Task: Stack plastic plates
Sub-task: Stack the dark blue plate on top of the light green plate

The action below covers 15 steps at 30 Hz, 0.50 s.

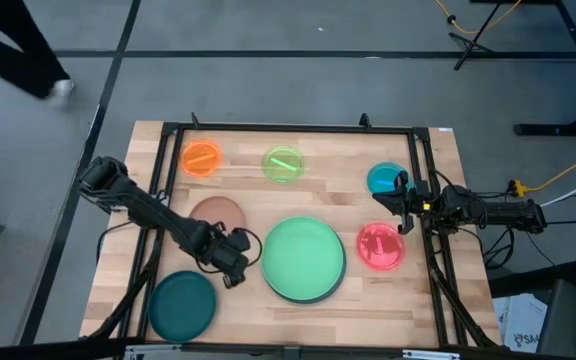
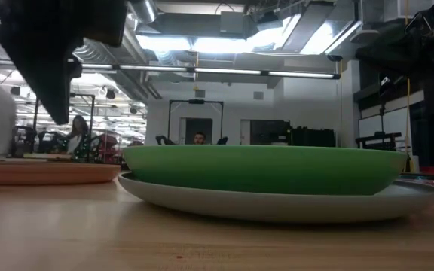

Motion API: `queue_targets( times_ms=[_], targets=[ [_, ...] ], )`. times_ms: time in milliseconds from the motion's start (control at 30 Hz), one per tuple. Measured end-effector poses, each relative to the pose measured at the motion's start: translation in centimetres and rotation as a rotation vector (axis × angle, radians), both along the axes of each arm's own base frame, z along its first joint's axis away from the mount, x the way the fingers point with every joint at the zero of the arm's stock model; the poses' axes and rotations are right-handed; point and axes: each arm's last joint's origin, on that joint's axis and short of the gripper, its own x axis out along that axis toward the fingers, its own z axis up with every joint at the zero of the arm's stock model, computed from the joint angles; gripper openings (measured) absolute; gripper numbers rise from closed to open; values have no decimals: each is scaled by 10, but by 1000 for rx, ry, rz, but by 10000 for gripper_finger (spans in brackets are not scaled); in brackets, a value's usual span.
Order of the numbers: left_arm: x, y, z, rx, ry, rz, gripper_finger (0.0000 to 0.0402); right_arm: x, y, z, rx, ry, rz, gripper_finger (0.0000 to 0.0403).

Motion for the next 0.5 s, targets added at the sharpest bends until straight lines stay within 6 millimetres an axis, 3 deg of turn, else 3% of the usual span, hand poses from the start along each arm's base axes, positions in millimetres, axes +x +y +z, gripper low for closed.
queue_targets(
  times_ms=[267,500],
  targets=[
    [7,-6,4,-20,-98,1,120,0,0,0,-5,-3,-1,5],
    [3,-15,4,-115,-84,119,135,0,0,0,-24,-2,-4,5]
  ],
)
